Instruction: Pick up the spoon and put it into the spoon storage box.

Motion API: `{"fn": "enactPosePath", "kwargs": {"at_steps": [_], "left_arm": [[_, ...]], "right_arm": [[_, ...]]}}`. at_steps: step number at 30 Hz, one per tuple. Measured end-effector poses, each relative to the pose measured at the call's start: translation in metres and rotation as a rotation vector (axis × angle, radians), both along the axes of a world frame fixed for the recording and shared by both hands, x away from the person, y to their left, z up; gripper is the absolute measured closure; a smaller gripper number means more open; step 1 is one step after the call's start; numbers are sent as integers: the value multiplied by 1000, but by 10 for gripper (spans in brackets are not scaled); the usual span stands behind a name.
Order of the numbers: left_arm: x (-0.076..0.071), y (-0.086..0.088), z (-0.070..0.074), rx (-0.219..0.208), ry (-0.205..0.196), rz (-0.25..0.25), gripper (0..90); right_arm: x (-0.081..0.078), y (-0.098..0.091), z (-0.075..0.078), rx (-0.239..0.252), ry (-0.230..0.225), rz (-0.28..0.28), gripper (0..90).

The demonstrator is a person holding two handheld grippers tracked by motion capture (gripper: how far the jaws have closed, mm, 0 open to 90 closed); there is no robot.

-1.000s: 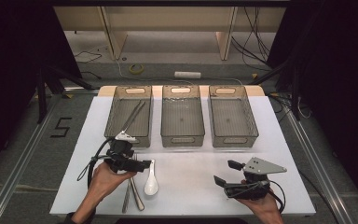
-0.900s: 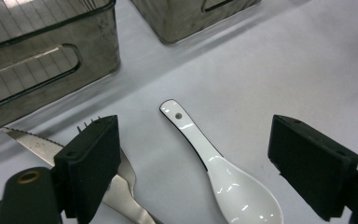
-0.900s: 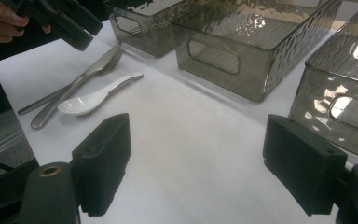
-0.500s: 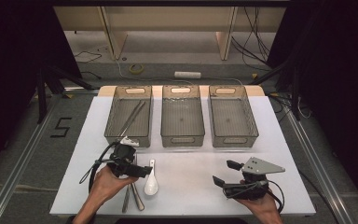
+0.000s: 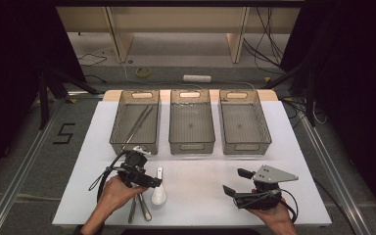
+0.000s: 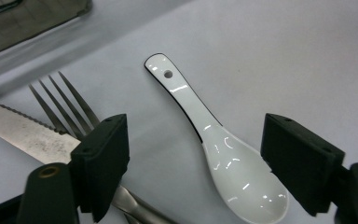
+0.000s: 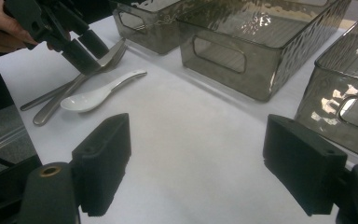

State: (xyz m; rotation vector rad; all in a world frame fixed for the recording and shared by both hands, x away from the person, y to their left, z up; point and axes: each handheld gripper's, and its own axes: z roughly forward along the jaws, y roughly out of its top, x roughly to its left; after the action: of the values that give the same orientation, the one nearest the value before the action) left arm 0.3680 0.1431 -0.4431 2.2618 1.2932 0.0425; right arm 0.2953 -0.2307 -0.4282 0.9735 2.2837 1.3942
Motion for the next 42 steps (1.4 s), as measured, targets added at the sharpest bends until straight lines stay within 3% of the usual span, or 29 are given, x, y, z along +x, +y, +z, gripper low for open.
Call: {"fn": "enactPosePath", "kwargs": {"at_steps": [5,9,16,26,31,42], "left_arm": [[1,-5,-2,-25,16,-13,308],[2,-12,-6,-3,33,-38,341],[8,-13,-15,19,63,-28,405],[16,-17,-20,26,72,-28,450],[16,-24,-23,61,68,-40,488],[17,-31,-23,79,51,-64,567]], "right_arm": [[-2,2,0,-9,-2,2,242],[-2,3,1,-11,-3,4,243],[-2,4,0,-17,-4,7,243],[-2,6,-1,-27,-1,11,244],[-3,7,-1,-33,-3,13,244],[-3,7,-1,-35,-4,14,246]]}}
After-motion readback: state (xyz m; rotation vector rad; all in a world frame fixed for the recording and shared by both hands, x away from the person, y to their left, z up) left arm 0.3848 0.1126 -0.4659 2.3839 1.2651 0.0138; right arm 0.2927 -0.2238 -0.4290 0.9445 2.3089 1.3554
